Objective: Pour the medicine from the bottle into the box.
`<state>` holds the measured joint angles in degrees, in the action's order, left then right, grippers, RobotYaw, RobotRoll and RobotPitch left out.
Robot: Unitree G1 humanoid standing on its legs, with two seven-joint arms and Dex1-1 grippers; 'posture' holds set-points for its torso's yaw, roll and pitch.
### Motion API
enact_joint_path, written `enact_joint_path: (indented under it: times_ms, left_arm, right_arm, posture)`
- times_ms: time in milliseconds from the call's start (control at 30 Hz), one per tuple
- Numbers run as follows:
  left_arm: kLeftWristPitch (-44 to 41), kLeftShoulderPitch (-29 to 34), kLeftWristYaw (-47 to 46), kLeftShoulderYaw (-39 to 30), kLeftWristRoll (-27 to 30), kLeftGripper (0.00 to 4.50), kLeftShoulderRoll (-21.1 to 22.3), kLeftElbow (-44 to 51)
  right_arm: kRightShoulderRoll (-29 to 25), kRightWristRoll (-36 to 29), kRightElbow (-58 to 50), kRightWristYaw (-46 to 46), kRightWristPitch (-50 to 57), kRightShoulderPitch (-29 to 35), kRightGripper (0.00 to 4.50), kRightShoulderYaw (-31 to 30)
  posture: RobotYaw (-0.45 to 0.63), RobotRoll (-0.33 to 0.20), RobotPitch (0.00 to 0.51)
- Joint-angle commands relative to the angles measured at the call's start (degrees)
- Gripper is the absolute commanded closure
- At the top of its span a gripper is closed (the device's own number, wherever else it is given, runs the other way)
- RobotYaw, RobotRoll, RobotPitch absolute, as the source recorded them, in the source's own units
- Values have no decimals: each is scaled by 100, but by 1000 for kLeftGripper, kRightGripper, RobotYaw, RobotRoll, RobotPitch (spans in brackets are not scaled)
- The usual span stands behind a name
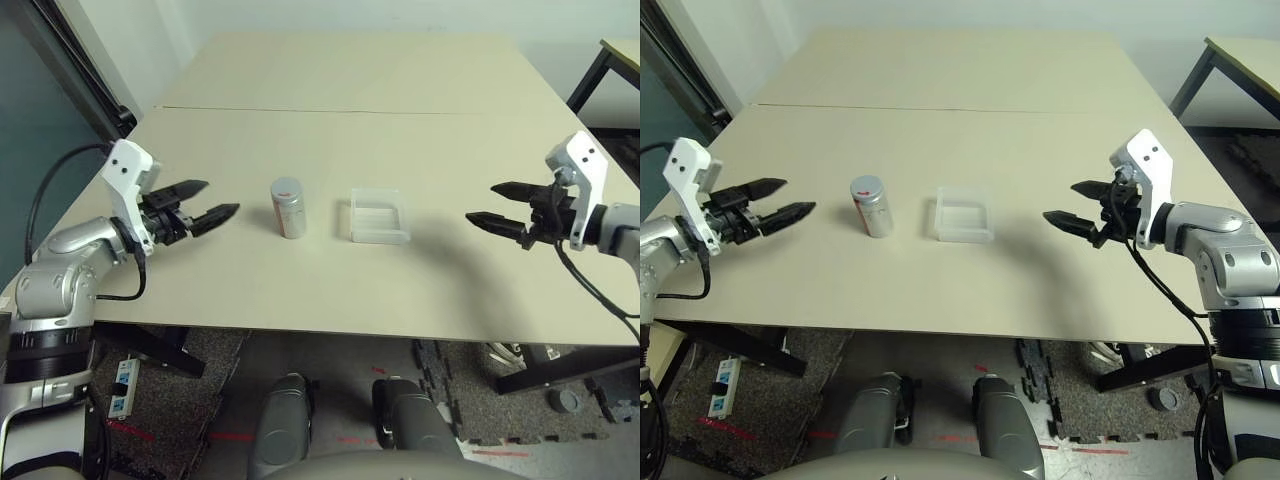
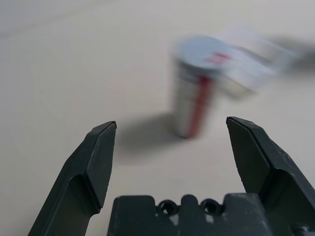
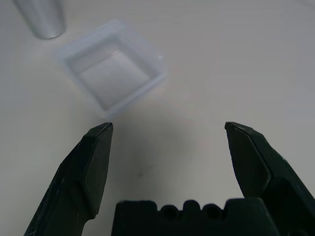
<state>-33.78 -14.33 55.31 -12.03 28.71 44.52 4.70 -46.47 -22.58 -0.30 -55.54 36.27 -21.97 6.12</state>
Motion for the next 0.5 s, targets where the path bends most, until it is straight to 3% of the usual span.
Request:
enact_joint_path:
  times_ms: [33, 500]
  left_arm:
    - [-65, -12, 17, 201, 47, 17, -48, 206]
    - [993, -793, 98, 1026, -719, 17, -557, -1057]
  right_arm:
    - [42, -11, -182, 43, 112, 61, 0, -136]
    - [266, 74, -428, 247, 95, -22, 0, -331]
  posture:
    - [135, 0, 88]
    - [68, 0, 67]
